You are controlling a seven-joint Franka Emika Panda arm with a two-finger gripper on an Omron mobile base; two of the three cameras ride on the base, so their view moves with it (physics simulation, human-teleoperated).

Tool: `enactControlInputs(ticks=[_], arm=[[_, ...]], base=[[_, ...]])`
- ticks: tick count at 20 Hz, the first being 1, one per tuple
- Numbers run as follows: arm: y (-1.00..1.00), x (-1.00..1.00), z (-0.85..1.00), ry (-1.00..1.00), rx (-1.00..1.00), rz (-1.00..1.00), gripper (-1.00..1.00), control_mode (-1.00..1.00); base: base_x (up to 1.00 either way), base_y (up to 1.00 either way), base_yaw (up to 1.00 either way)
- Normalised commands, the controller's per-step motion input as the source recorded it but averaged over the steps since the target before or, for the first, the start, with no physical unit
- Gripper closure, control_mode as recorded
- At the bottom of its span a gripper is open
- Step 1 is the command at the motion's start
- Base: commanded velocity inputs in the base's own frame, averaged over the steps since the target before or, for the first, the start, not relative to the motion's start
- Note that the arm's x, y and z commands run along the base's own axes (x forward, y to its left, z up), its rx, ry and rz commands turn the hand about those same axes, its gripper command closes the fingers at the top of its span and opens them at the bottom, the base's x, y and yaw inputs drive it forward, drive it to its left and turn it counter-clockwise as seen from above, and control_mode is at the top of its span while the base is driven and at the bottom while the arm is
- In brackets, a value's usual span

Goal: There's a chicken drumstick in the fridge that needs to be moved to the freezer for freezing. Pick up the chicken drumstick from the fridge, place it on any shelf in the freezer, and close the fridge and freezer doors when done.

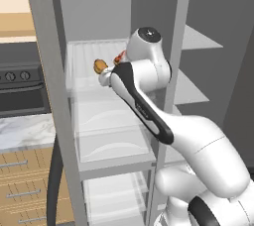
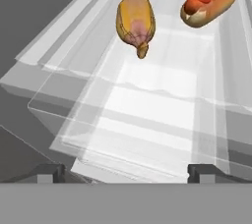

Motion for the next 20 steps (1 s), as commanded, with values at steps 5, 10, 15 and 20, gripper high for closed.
enactControlInputs(ticks=[5,10,15,20], arm=[[0.04,0.71,-0.03,0.03,0.0,0.0,-1.0,-1.0],[0.2,0.63,-0.15,0.0,0.0,0.0,-1.0,-1.0],[0.31,0.49,-0.21,0.0,0.0,0.0,-1.0,-1.0],[0.09,0.49,-0.11,0.0,0.0,-0.01,-1.0,-1.0]], base=[[0.0,0.0,0.0],[0.0,0.0,0.0],[0.0,0.0,0.0],[0.0,0.0,0.0]])
